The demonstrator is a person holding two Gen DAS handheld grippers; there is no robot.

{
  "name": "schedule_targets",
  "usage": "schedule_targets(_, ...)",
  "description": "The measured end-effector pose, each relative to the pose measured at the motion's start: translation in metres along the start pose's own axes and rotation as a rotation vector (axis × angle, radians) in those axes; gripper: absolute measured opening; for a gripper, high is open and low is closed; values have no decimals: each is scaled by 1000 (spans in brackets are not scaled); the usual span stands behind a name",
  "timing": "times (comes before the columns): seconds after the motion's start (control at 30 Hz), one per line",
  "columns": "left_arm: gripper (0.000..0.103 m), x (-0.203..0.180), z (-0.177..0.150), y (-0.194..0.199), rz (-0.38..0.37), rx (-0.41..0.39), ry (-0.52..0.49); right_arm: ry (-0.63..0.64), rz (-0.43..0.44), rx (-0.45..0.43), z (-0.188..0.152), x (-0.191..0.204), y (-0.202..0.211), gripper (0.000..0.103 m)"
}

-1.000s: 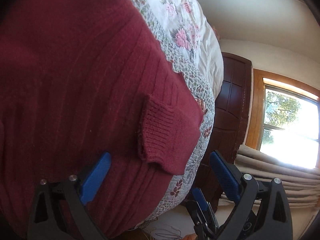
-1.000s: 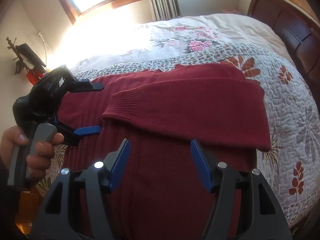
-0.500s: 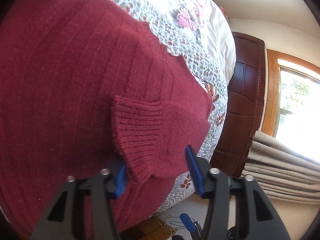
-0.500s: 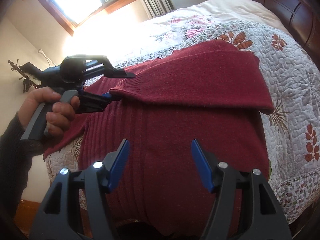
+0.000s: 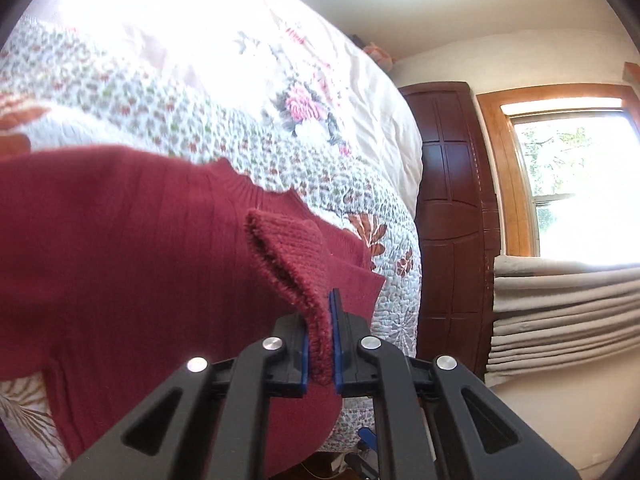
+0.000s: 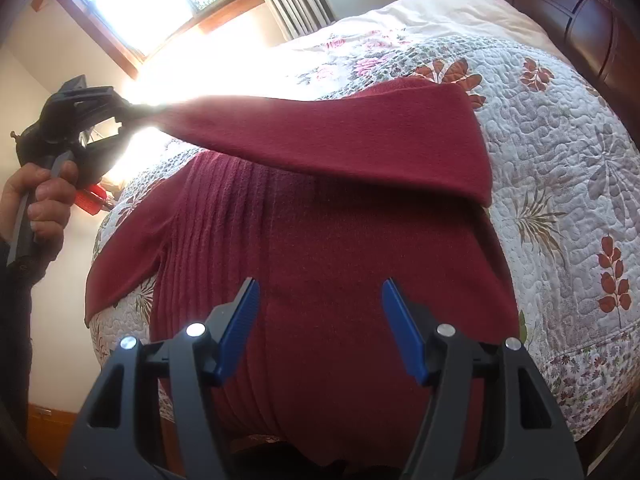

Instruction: Fold small clothes

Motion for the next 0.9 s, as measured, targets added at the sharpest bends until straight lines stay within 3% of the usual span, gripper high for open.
schedule_targets(0.13, 8, 45, 6, 1, 50, 14, 55, -11, 9, 18, -3, 1, -6, 64)
schedule_targets(0.3, 8, 113, -5, -33, 82, 73, 150, -5, 3, 41, -8, 5, -13, 64)
schedule_targets(0.5, 10, 138, -15, -55, 69, 76, 185, -2, -2, 49, -10, 9, -14, 64)
schedule_targets(0.57, 17, 141, -13, -46, 120, 45, 182, -2, 0, 50, -10, 9, -14, 64)
schedule_targets(0.63, 25, 139, -10, -21, 175, -39, 186, 2, 4, 45, -9, 11, -12, 64)
schedule_targets(0.7, 54, 126, -11, 4, 154, -143, 175, 4, 8, 39, -8, 13, -11, 64)
schedule_targets(0.77, 57, 110, -12, 8, 108, -167, 158, 4, 17, 40, -7, 16, -11, 64)
schedule_targets(0.9, 57, 100, -15, -30, 69, -88, 152, 38, 26, 45, -6, 26, -11, 64)
Point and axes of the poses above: each gripper's, at about its wrist camera, not at the fingertips, and y roughly against the way its jaws point, x to its left, z to its top, the point moved 5 cm from there along -y, roughly the way its jaws point, and after that the axes turned 10 degrees about z, right-handed, at the moved point
